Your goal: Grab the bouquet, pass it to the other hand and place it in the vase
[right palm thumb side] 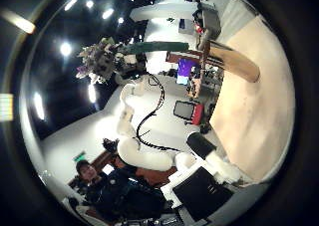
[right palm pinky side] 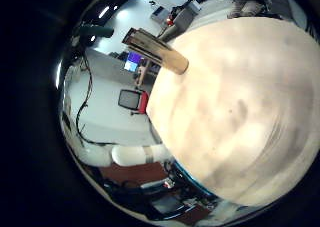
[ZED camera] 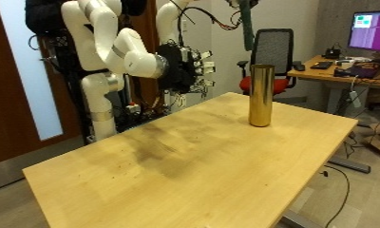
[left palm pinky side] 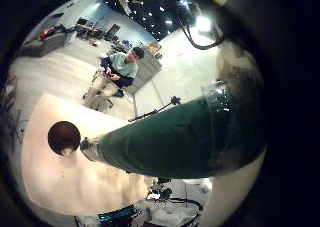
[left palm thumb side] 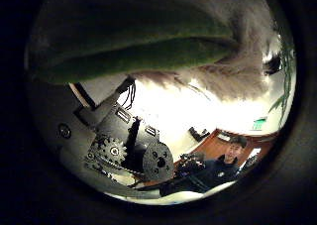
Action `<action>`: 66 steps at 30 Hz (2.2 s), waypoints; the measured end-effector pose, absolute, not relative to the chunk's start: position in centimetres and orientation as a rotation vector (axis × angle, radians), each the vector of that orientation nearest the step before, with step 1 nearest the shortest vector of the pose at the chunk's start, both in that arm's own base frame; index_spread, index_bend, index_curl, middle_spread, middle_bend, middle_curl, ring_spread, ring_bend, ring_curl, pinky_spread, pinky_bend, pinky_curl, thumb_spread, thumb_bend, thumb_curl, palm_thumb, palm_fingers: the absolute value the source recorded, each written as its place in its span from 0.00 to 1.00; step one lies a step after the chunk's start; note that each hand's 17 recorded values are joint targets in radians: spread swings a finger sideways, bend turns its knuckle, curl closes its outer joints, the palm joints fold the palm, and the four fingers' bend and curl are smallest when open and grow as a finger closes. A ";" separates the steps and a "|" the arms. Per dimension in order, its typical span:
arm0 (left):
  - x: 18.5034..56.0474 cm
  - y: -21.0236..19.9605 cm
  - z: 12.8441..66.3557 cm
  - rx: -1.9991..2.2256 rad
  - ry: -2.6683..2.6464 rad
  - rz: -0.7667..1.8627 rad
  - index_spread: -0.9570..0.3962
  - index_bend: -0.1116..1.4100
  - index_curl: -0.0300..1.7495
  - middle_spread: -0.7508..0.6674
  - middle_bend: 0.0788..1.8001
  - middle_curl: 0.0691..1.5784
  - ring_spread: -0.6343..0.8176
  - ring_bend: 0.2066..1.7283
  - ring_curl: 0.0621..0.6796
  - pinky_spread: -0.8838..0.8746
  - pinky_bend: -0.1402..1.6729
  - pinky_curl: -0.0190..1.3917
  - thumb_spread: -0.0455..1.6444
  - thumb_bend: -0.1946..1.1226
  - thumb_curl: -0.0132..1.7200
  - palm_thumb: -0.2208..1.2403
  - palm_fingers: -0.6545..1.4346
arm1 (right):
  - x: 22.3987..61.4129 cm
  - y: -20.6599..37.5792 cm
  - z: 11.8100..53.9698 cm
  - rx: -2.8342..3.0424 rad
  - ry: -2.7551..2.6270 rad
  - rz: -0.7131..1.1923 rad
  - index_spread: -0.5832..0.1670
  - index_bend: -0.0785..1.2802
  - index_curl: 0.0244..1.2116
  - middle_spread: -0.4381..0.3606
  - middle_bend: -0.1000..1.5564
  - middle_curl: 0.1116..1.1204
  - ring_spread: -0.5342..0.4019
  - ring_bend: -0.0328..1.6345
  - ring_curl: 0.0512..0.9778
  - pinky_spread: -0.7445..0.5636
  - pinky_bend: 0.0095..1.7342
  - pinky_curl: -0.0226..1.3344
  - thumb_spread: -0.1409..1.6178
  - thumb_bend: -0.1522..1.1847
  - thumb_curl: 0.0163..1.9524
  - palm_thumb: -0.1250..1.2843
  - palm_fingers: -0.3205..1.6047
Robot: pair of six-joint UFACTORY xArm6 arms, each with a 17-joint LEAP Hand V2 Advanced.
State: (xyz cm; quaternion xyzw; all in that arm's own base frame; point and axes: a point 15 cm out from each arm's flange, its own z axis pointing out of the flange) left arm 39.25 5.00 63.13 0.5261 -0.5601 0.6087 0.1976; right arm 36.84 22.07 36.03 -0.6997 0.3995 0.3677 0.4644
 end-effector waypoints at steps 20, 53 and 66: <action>40.1 6.5 61.9 1.497 -1.549 1.694 0.30 0.20 0.94 0.12 0.55 0.69 0.15 0.81 0.86 0.19 0.73 0.51 0.15 0.13 0.54 0.94 0.80 | 37.6 21.7 37.1 -1.681 0.979 0.863 0.27 0.14 0.14 0.66 0.17 0.17 0.76 0.24 0.22 0.82 0.26 0.27 0.58 0.08 0.23 0.62 0.12; 43.7 8.8 54.4 1.556 -1.480 1.676 0.44 0.19 0.98 0.10 0.52 0.71 0.15 0.79 0.89 0.17 0.72 0.51 0.18 0.12 0.53 0.88 0.78 | 36.7 21.2 35.9 -1.559 1.029 0.907 0.29 0.16 0.13 0.69 0.17 0.15 0.77 0.21 0.23 0.82 0.23 0.26 0.61 0.09 0.23 0.63 0.14; 44.4 13.9 49.7 1.745 -1.434 1.677 0.79 0.07 0.50 0.80 0.05 0.37 0.71 0.36 0.40 0.75 0.37 0.29 0.53 0.10 0.28 0.42 0.15 | 36.6 21.5 36.0 -1.563 1.022 0.912 0.31 0.17 0.15 0.69 0.17 0.15 0.77 0.21 0.23 0.83 0.23 0.26 0.61 0.09 0.23 0.64 0.15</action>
